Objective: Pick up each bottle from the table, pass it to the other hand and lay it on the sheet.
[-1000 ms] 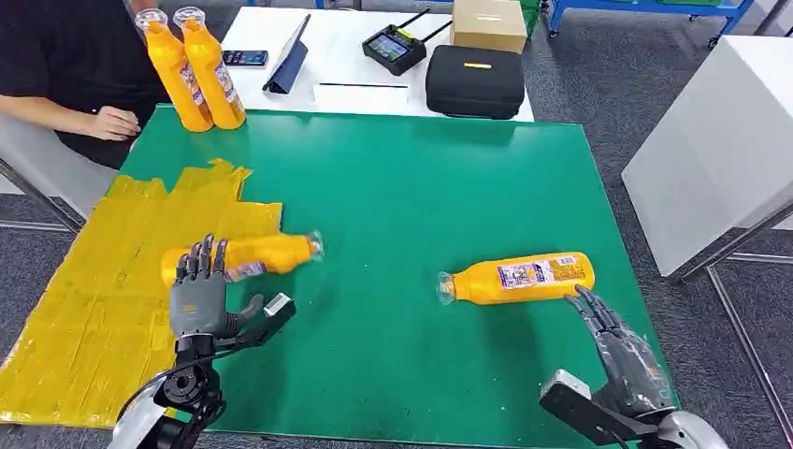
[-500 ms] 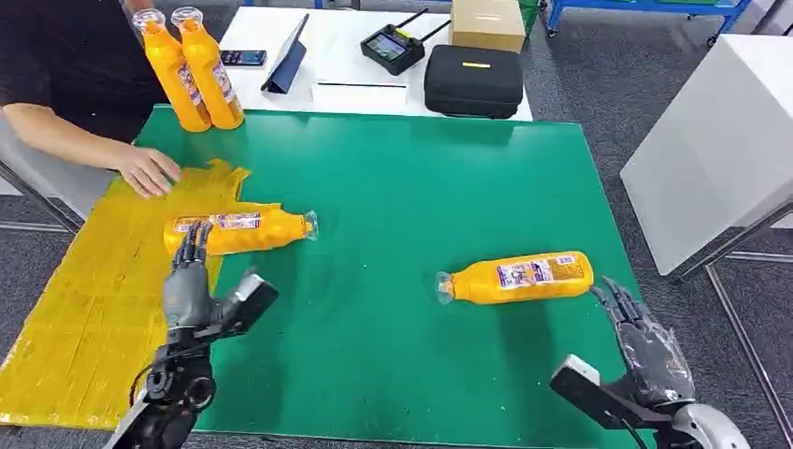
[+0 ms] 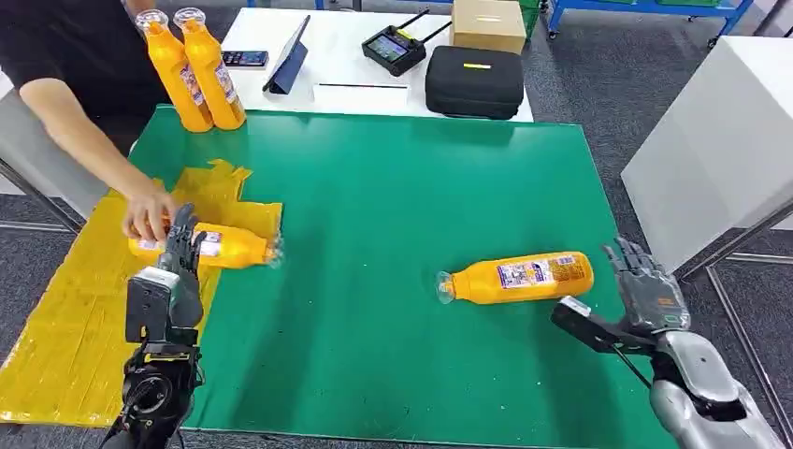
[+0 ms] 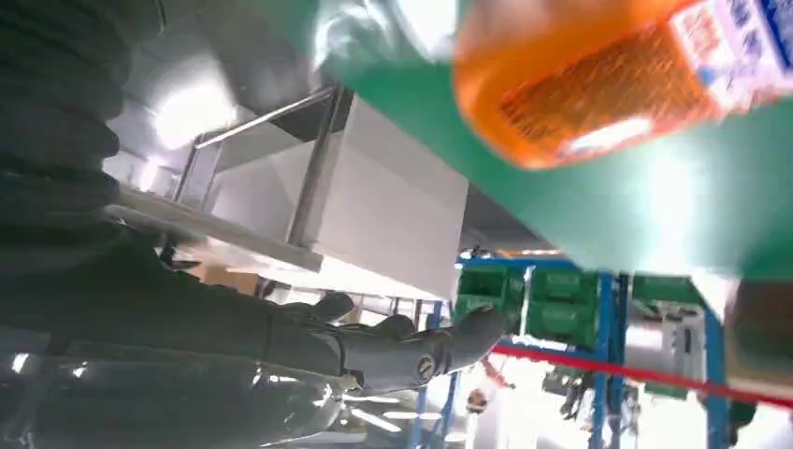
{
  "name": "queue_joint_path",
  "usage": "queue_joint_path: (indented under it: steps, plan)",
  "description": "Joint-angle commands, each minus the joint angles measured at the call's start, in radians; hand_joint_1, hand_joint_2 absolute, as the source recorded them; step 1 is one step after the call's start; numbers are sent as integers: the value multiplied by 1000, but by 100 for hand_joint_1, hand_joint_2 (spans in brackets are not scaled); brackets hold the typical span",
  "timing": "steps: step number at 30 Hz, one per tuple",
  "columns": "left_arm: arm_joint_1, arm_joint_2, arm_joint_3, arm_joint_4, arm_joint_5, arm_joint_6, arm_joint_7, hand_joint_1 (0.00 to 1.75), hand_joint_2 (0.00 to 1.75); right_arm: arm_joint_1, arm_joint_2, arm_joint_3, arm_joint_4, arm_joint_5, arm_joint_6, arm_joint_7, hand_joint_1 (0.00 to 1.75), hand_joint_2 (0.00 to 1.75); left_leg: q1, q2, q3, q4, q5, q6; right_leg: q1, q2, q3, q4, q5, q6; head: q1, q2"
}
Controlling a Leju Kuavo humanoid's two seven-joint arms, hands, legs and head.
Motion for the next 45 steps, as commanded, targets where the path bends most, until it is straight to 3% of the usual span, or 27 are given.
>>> queue_joint_path:
  steps: [1,18,22,23,31,39,41,44,45]
  plan:
    - [-31,39,-1,31,-13,44,-1,0,0,-296,134,274,396,55,-22,-20,0,175,1,5,7,-2,-2,1,2,7,5,-3,1,-6,0,0]
    - [-15,39,-2,32,-4,42,-14,0,0,-384,157,388,498,6,-18,-45,0,175,0,0,3,-1,-1,1,0,1,3,0,0,-6,0,0]
    - [-24,43,-6,44,14,46,-23,0,0,-410,163,473,592,26,121,3,0,175,0,0,4,-1,-1,1,1,2,3,-1,0,-5,0,0]
    - [-32,42,-3,48,22,55,-24,0,0,-429,172,488,633,22,162,0,175,175,0,-1,2,-1,-1,1,1,0,2,-1,1,-3,0,0]
    - [35,44,-3,-24,39,111,-8,0,0,-597,206,509,854,-102,396,-54,175,175,0,4,9,-1,-1,2,0,5,5,-1,1,-7,0,0]
    - [71,35,-2,-46,69,69,15,0,0,-619,213,478,855,-195,380,-34,175,175,0,-3,13,-2,1,2,1,-2,2,-3,0,-6,0,0]
    - [91,36,-1,-62,147,-30,14,0,0,-604,219,428,826,-291,364,-84,175,175,0,-2,12,-1,1,2,1,-1,8,-3,1,-3,1,0]
    - [162,15,31,-103,274,-155,-1,0,0,-583,274,317,733,-566,448,-248,175,175,0,-1,12,-1,1,2,0,0,12,-2,1,-2,0,0]
    - [182,14,34,-120,278,-166,-5,0,0,-579,292,329,700,-603,448,-229,175,175,0,0,13,-1,0,3,0,1,12,-2,1,-4,0,0]
